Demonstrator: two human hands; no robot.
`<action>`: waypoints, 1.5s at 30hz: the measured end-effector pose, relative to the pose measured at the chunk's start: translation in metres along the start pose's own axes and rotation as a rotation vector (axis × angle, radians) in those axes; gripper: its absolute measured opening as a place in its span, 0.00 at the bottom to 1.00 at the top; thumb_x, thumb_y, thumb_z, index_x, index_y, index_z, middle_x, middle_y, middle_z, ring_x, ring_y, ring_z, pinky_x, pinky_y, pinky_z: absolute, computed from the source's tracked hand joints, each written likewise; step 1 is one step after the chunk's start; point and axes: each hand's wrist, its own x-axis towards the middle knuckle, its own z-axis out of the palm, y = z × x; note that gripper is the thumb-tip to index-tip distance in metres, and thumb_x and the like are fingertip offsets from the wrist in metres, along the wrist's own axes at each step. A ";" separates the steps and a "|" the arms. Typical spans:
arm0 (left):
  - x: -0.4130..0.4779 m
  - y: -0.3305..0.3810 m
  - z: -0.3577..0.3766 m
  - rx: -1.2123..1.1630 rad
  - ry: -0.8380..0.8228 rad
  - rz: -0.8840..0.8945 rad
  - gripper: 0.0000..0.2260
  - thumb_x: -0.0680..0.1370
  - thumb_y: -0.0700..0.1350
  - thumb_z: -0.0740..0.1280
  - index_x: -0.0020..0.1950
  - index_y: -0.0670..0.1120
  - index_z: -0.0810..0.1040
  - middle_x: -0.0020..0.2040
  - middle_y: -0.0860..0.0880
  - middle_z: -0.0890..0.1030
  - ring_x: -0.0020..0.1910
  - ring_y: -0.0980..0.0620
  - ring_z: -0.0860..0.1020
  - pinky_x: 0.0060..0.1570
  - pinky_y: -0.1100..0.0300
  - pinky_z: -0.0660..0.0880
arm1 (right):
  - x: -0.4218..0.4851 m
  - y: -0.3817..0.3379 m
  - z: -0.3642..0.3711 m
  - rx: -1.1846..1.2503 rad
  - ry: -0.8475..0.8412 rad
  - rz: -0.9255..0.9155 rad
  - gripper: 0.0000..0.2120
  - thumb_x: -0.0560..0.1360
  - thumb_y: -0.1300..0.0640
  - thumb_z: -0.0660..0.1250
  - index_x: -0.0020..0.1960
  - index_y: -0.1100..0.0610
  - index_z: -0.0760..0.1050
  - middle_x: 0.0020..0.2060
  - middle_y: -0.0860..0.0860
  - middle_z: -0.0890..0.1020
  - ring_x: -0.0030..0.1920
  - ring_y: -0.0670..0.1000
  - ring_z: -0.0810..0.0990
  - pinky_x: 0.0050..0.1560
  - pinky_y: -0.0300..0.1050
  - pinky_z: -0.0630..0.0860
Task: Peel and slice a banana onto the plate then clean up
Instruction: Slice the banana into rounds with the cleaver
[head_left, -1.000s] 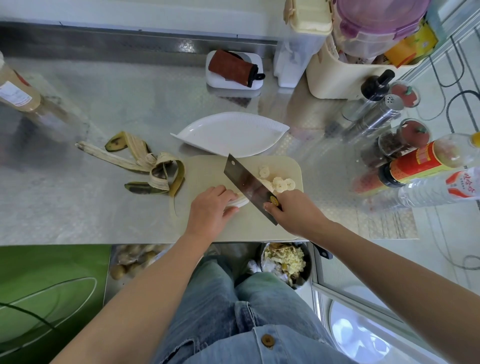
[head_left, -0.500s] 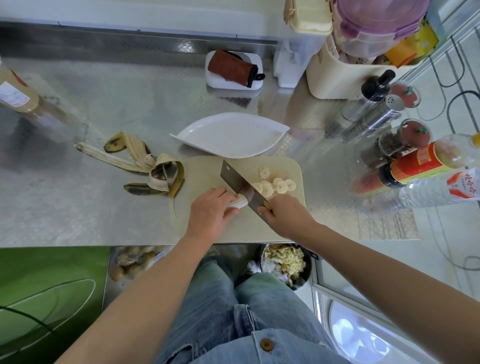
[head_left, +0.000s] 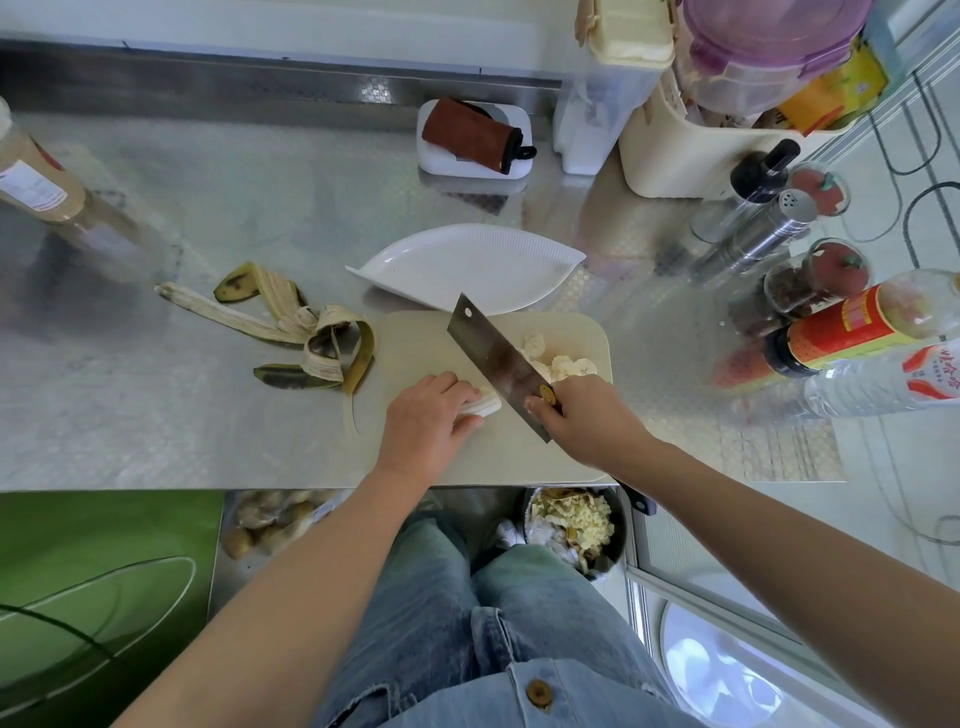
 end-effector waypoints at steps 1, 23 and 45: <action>0.000 0.000 0.000 -0.001 0.000 -0.001 0.14 0.64 0.45 0.80 0.46 0.45 0.81 0.41 0.48 0.80 0.37 0.48 0.78 0.31 0.58 0.75 | 0.000 -0.001 -0.001 -0.016 -0.011 -0.001 0.22 0.80 0.49 0.58 0.30 0.57 0.65 0.27 0.55 0.73 0.31 0.56 0.72 0.31 0.47 0.64; -0.001 0.002 0.001 -0.001 -0.010 -0.040 0.14 0.66 0.46 0.78 0.48 0.46 0.81 0.43 0.48 0.80 0.40 0.49 0.77 0.34 0.57 0.76 | 0.001 -0.008 0.028 -0.006 -0.036 0.064 0.21 0.81 0.50 0.57 0.31 0.54 0.61 0.27 0.50 0.66 0.32 0.54 0.70 0.27 0.42 0.58; -0.011 -0.008 0.002 0.013 0.027 -0.031 0.13 0.69 0.46 0.76 0.49 0.44 0.79 0.44 0.47 0.79 0.42 0.48 0.76 0.38 0.59 0.71 | -0.007 -0.007 0.000 -0.039 -0.041 0.022 0.21 0.81 0.49 0.58 0.30 0.54 0.63 0.26 0.51 0.70 0.27 0.49 0.69 0.27 0.42 0.62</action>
